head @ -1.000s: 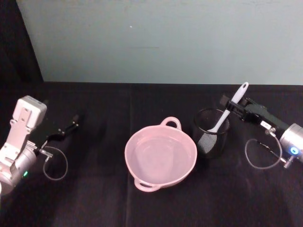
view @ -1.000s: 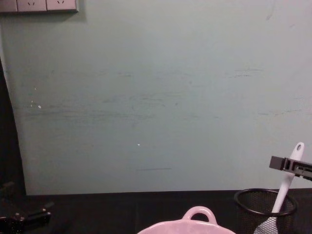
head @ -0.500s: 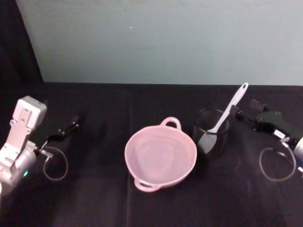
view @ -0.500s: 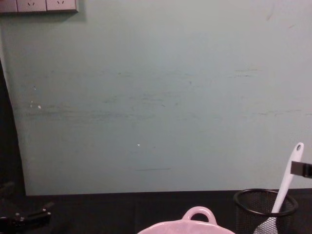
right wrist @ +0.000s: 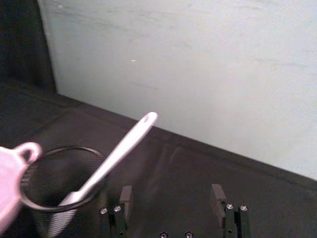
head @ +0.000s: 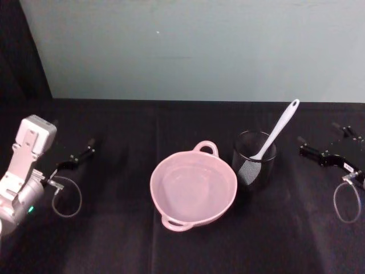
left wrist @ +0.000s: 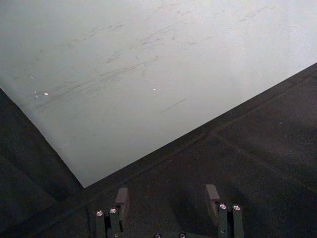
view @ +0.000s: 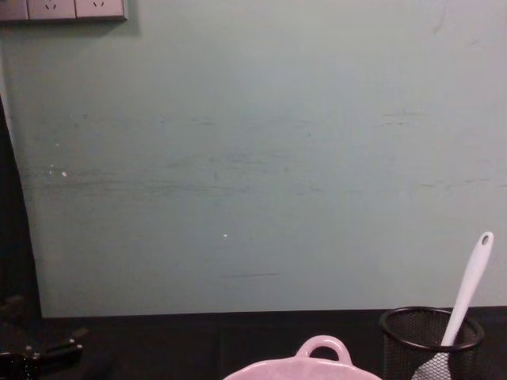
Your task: Use the one hand to pick up the spoon and stir the clear water in the bowl.
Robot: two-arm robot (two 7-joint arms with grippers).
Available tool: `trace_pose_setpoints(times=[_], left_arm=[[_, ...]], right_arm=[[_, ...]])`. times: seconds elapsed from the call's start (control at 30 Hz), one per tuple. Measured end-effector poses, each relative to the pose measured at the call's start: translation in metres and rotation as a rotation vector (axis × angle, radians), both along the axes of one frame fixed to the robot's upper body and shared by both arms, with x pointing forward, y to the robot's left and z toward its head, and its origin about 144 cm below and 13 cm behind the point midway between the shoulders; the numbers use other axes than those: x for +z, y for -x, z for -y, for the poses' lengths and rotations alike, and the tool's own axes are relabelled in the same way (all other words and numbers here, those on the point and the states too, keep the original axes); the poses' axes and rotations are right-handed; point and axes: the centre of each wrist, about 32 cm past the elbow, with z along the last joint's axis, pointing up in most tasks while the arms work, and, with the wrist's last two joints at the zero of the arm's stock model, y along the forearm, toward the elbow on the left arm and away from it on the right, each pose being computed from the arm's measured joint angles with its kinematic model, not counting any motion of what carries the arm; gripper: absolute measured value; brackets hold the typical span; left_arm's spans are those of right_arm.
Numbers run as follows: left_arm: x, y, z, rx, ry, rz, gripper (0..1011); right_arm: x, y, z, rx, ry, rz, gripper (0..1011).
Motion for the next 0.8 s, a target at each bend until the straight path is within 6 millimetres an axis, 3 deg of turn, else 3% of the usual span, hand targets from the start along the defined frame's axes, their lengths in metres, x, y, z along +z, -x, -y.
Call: trace_pose_setpoints(times=[0.43,0.8], left_arm=[[0.000,0.000,0.000,0.000,0.000,0.000,1005],[0.000,0.000,0.000,0.000,0.000,0.000,1005]], right_arm=[[-0.049,-0.027,0.003,-0.002,0.007,0.095,1002],[-0.055,-0.029,0.002,-0.004,0.001,0.090,1002]])
